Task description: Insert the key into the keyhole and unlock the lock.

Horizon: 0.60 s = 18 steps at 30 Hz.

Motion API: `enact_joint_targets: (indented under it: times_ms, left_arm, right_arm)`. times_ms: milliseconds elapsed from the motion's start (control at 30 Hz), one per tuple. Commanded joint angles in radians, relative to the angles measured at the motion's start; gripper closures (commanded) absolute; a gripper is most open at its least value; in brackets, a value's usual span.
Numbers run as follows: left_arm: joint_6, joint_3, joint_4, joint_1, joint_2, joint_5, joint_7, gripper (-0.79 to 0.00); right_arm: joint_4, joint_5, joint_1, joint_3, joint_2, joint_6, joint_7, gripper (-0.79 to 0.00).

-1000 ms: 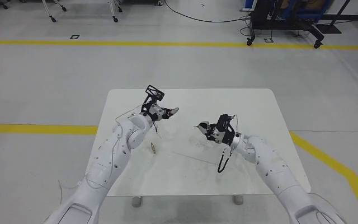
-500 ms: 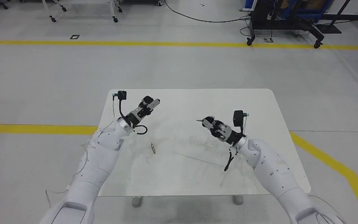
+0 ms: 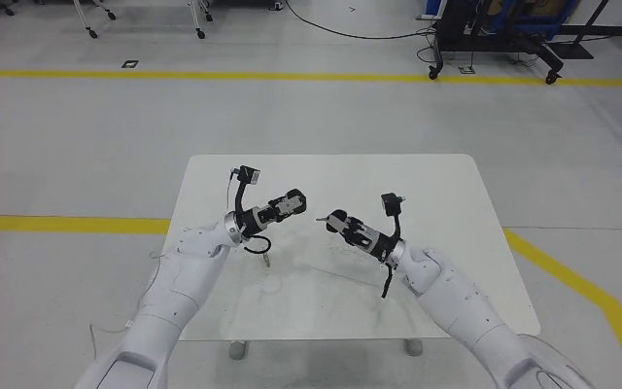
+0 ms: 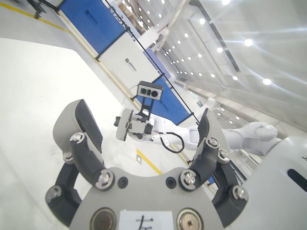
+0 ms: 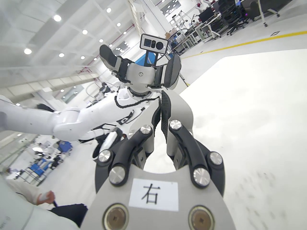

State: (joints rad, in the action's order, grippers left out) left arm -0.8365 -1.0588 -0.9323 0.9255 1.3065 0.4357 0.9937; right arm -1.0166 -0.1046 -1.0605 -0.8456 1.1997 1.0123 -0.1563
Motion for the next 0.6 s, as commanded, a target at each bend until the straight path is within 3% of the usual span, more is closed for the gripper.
enact_joint_targets:
  times_ms: [0, 100, 167, 433, 500, 567]
  left_arm:
    - [0.007, 0.023, -0.009, -0.005, -0.005, -0.031, -0.003, -0.600]
    - [0.005, 0.054, -0.016, -0.012, -0.011, -0.043, -0.005, -0.376]
    - [0.001, 0.070, -0.013, -0.016, -0.016, -0.045, -0.009, -0.332]
    - [-0.033, 0.135, 0.011, -0.042, -0.031, -0.100, -0.043, -0.320]
    - [-0.043, 0.153, 0.019, -0.048, -0.032, -0.112, -0.054, -0.249]
    - [-0.052, 0.169, 0.025, -0.053, -0.032, -0.114, -0.062, -0.246]
  right_arm:
    - [-0.006, 0.133, 0.009, 0.002, -0.005, 0.000, -0.102, 0.000]
    - [-0.004, 0.222, 0.018, -0.006, -0.009, 0.000, -0.180, 0.000]
    - [-0.001, 0.261, 0.020, -0.015, -0.010, 0.000, -0.214, 0.000]
    - [0.034, 0.292, 0.028, -0.025, -0.001, 0.000, -0.290, 0.000]
    - [0.039, 0.301, 0.030, -0.026, 0.002, 0.000, -0.306, 0.000]
    - [0.043, 0.310, 0.032, -0.027, 0.006, 0.000, -0.321, 0.000]
